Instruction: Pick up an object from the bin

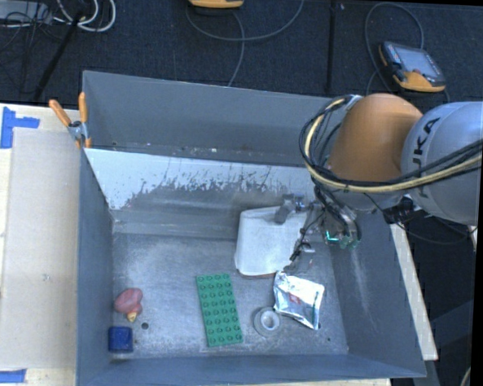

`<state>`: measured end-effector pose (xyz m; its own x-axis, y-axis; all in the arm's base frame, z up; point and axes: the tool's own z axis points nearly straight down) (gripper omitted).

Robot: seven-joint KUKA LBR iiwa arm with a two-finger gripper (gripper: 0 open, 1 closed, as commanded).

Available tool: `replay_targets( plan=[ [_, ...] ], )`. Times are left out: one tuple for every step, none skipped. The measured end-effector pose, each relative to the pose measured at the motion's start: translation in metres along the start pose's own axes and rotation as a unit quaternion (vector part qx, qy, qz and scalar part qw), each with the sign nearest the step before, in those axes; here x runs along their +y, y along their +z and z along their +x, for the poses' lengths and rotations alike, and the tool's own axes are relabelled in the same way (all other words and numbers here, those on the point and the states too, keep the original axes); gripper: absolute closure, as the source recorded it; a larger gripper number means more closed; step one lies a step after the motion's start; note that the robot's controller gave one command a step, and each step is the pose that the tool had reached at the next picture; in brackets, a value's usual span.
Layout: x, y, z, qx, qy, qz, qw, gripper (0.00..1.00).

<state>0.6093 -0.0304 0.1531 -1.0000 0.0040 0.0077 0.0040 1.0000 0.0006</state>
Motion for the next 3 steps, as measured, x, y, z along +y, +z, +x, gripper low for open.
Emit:
replay_targets(
  plan=[
    [-0.045, 0.085, 0.042, -0.0003, -0.123, 0.0, 0.9924, 0.0],
    [-0.034, 0.085, 0.079, -0.0021, -0.317, 0.0, 0.9483, 0.0],
    [-0.034, 0.084, 0.078, -0.0039, -0.317, 0.001, 0.9484, 1.0]
  ],
)
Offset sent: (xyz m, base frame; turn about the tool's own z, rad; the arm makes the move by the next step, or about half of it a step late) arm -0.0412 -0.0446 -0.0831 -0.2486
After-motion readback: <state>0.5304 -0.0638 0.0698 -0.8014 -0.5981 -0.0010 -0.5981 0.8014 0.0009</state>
